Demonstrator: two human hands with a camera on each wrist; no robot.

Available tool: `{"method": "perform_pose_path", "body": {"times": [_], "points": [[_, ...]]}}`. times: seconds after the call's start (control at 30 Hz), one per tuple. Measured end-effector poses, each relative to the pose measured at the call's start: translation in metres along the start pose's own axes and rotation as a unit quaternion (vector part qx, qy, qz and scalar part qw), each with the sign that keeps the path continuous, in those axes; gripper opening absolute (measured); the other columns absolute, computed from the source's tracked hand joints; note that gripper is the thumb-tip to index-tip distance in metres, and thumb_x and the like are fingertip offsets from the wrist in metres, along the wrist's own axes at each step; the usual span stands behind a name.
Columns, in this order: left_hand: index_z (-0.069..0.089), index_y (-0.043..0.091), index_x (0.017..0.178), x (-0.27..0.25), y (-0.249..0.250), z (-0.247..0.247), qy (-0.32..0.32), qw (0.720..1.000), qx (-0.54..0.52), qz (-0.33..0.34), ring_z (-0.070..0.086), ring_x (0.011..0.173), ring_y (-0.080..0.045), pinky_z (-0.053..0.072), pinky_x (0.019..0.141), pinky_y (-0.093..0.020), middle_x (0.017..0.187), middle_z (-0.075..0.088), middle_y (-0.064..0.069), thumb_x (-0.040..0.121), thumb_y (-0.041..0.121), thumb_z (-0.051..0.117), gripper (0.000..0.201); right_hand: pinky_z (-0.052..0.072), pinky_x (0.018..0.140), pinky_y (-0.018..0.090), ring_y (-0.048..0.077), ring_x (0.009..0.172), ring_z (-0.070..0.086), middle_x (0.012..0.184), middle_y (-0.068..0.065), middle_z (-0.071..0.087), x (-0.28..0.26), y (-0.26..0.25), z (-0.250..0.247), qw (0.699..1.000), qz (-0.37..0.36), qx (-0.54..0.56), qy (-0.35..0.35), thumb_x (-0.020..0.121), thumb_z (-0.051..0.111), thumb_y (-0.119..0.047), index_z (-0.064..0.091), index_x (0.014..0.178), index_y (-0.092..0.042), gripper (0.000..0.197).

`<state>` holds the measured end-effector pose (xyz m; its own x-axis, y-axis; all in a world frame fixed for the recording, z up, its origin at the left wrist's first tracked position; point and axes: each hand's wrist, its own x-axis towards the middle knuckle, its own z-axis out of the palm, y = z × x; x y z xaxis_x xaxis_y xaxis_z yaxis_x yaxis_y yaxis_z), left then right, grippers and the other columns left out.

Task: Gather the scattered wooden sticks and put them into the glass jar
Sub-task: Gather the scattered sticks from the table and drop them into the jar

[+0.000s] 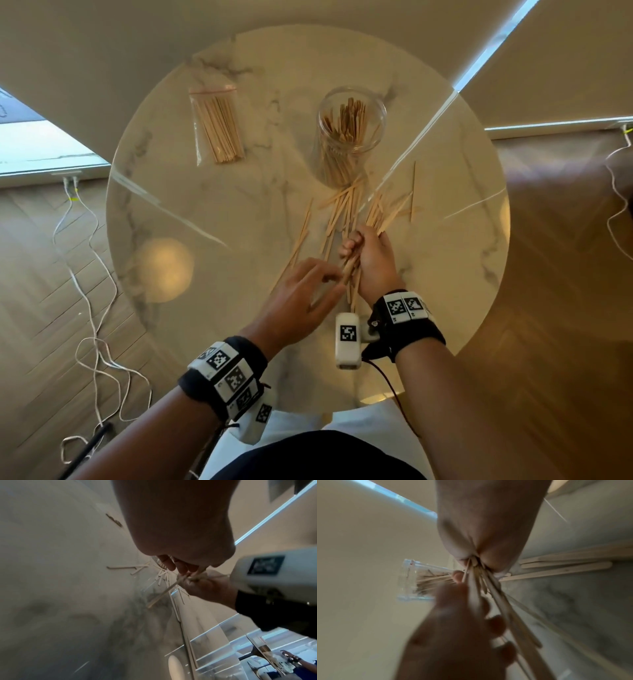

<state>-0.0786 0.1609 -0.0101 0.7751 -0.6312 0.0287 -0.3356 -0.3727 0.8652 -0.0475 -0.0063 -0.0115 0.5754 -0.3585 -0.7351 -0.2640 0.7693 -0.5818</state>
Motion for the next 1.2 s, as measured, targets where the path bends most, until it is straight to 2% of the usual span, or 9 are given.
{"method": "perform_pose_path", "body": {"times": [0.23, 0.4, 0.47, 0.63, 0.77, 0.87, 1.0, 1.1, 1.2], "points": [[0.069, 0.009, 0.114, -0.002, 0.001, 0.016, 0.094, 0.995, -0.018, 0.017, 0.058, 0.104, -0.012, 0.052, 0.091, -0.029, 0.112, 0.059, 0.0, 0.105, 0.027, 0.053, 0.026, 0.026, 0.039, 0.021, 0.007, 0.042, 0.03, 0.061, -0.004, 0.039, 0.004, -0.003, -0.003, 0.999, 0.033, 0.03, 0.003, 0.102, 0.052, -0.016, 0.041, 0.08, -0.017, 0.024], [0.062, 0.012, 0.111, 0.009, 0.008, 0.029, 0.152, 0.988, -0.028, 0.011, 0.058, 0.1, -0.019, 0.051, 0.087, -0.045, 0.11, 0.059, 0.001, 0.105, 0.023, 0.049, 0.019, 0.031, 0.04, 0.022, 0.01, 0.042, 0.03, 0.05, -0.003, 0.035, -0.013, 0.0, 0.003, 0.989, 0.136, 0.04, -0.032, 0.103, 0.051, -0.031, 0.043, 0.064, -0.018, 0.042], [0.058, 0.017, 0.114, 0.01, 0.009, 0.031, 0.163, 0.986, -0.033, 0.017, 0.057, 0.1, -0.019, 0.05, 0.088, -0.044, 0.11, 0.058, 0.003, 0.105, 0.025, 0.047, 0.017, 0.033, 0.039, 0.022, 0.01, 0.04, 0.031, 0.049, -0.003, 0.034, -0.016, 0.001, 0.005, 0.986, 0.155, 0.051, -0.04, 0.103, 0.051, -0.035, 0.043, 0.061, -0.017, 0.046], [0.05, 0.015, 0.116, 0.012, 0.018, 0.027, 0.205, 0.976, -0.045, 0.062, 0.048, 0.101, -0.003, 0.04, 0.093, -0.023, 0.113, 0.051, 0.009, 0.106, 0.04, 0.044, 0.027, 0.027, 0.045, 0.022, 0.009, 0.045, 0.024, 0.05, -0.005, 0.03, -0.013, 0.003, 0.006, 0.984, 0.151, 0.092, -0.034, 0.102, 0.054, -0.05, 0.037, 0.064, -0.021, 0.051], [0.051, 0.02, 0.118, 0.026, 0.016, 0.022, 0.224, 0.973, -0.028, 0.039, 0.046, 0.107, 0.004, 0.042, 0.092, -0.036, 0.113, 0.048, 0.028, 0.105, 0.029, 0.045, 0.017, 0.033, 0.051, 0.023, 0.01, 0.049, 0.026, 0.053, -0.005, 0.025, -0.021, 0.002, 0.009, 0.986, 0.137, 0.081, -0.056, 0.097, 0.056, -0.057, 0.038, 0.065, -0.02, 0.052], [0.053, 0.011, 0.117, 0.023, 0.009, 0.008, 0.222, 0.973, -0.045, 0.039, 0.048, 0.106, -0.005, 0.043, 0.093, -0.039, 0.114, 0.05, 0.013, 0.109, 0.048, 0.029, 0.045, 0.031, 0.036, 0.019, 0.005, 0.038, 0.025, 0.053, -0.008, 0.024, -0.023, -0.011, 0.004, 0.975, 0.142, 0.146, -0.09, 0.094, 0.057, -0.06, 0.043, 0.07, -0.02, 0.049], [0.055, 0.003, 0.115, 0.019, 0.011, 0.001, 0.219, 0.973, -0.06, 0.04, 0.054, 0.106, -0.023, 0.044, 0.095, -0.04, 0.113, 0.054, -0.003, 0.106, 0.059, 0.023, 0.065, 0.03, 0.033, 0.018, 0.004, 0.035, 0.028, 0.048, -0.009, 0.027, -0.032, -0.015, -0.002, 0.955, 0.151, 0.215, -0.134, 0.095, 0.059, -0.054, 0.046, 0.07, -0.017, 0.046], [0.057, -0.002, 0.111, 0.017, 0.023, 0.004, 0.194, 0.978, -0.074, 0.036, 0.057, 0.106, -0.024, 0.045, 0.096, -0.034, 0.111, 0.057, -0.008, 0.106, 0.061, 0.025, 0.071, 0.026, 0.032, 0.017, 0.004, 0.034, 0.027, 0.048, -0.008, 0.027, -0.036, -0.019, 0.001, 0.949, 0.147, 0.247, -0.128, 0.095, 0.061, -0.051, 0.047, 0.067, -0.017, 0.046], [0.059, 0.001, 0.108, 0.005, 0.02, -0.005, 0.201, 0.975, -0.096, -0.013, 0.06, 0.093, -0.018, 0.05, 0.084, -0.028, 0.101, 0.061, -0.008, 0.108, 0.055, 0.031, 0.061, 0.026, 0.03, 0.018, 0.004, 0.033, 0.026, 0.047, -0.008, 0.026, -0.028, -0.034, 0.0, 0.953, 0.127, 0.25, -0.116, 0.099, 0.059, -0.049, 0.042, 0.063, -0.019, 0.05]]}}
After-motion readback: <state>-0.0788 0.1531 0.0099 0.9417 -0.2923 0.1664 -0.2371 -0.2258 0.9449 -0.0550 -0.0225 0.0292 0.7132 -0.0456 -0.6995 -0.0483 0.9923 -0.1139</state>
